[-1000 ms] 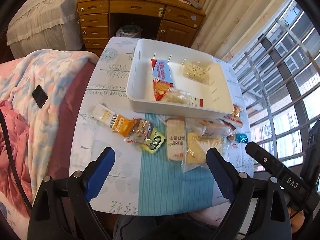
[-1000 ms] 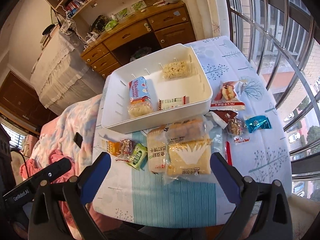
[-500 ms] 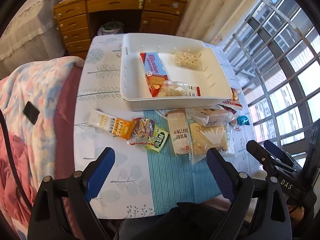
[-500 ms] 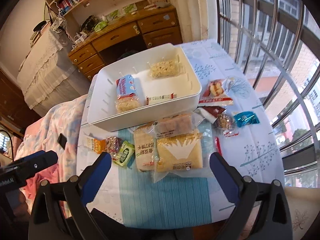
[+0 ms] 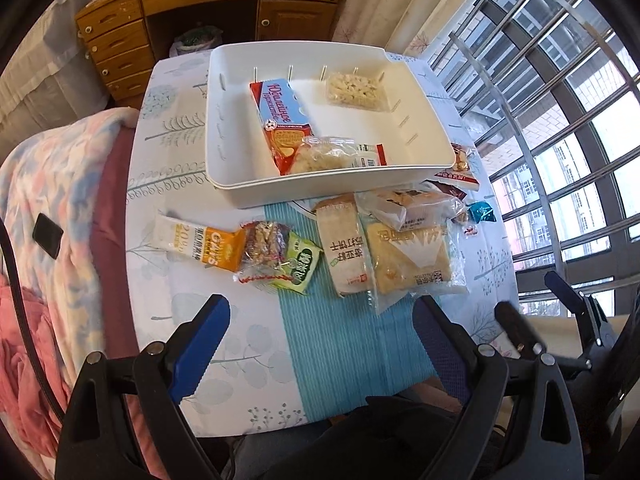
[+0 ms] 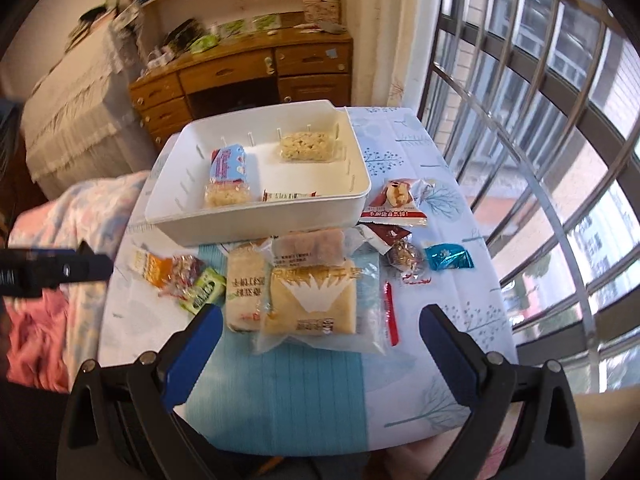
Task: Organize snacks
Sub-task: 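Withdraw both grippers from the tray, then grasp a bread pack with the left gripper while the right grasps a blue candy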
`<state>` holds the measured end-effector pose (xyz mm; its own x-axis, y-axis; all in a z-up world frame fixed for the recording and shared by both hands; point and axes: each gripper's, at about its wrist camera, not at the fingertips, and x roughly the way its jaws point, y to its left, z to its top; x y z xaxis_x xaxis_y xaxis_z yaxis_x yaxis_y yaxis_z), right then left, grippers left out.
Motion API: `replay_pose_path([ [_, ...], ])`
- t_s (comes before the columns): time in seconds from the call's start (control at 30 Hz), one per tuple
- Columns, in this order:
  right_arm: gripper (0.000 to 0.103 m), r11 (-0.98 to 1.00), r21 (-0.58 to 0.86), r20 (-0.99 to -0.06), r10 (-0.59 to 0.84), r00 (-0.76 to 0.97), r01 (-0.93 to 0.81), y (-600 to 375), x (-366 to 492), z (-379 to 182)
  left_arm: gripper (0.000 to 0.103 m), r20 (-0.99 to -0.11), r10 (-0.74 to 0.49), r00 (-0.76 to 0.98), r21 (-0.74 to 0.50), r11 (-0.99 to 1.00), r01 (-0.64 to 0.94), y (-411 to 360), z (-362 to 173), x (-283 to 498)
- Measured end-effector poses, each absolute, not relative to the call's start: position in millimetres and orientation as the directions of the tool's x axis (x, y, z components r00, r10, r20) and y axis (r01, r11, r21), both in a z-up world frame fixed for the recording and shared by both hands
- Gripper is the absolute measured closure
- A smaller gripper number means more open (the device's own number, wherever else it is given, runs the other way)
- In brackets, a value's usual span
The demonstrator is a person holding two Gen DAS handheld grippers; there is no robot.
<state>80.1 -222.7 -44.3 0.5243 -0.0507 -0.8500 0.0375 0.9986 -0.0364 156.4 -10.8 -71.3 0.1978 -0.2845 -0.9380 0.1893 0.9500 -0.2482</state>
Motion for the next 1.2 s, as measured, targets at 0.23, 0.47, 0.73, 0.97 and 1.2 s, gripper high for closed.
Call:
replay_pose_path([
  [0.23, 0.004, 0.988, -0.105, -0.855, -0.031, 0.518, -0.114, -230, 79, -49, 0.011, -0.955, -0.256, 0.153, -0.238, 0.963, 0.125, -40, -83, 152],
  [0.47, 0.004, 0.952, -0.160, -0.872, -0.013, 0.489, -0.260, -260, 83, -58, 0.011, -0.966, -0.237, 0.103, -0.237, 0.971, 0.013, -72, -99, 146],
  [0.73, 0.004, 0.908, -0.210, -0.882, -0.017, 0.470, -0.362, -306, 97, -68, 0.011, -0.971, -0.234, 0.044, -0.237, 0.966, -0.107, -114, -125, 145],
  [0.97, 0.004, 0.841, -0.281, -0.886, -0.042, 0.462, -0.463, -342, 114, -86, 0.008, -0.975, -0.223, 0.000, -0.219, 0.960, -0.174, -150, -153, 156],
  [1.2, 0.004, 0.783, -0.328, -0.892, -0.074, 0.445, -0.529, -363, 127, -112, 0.004, -0.981, -0.183, -0.063, -0.167, 0.965, -0.202, -173, -185, 169],
])
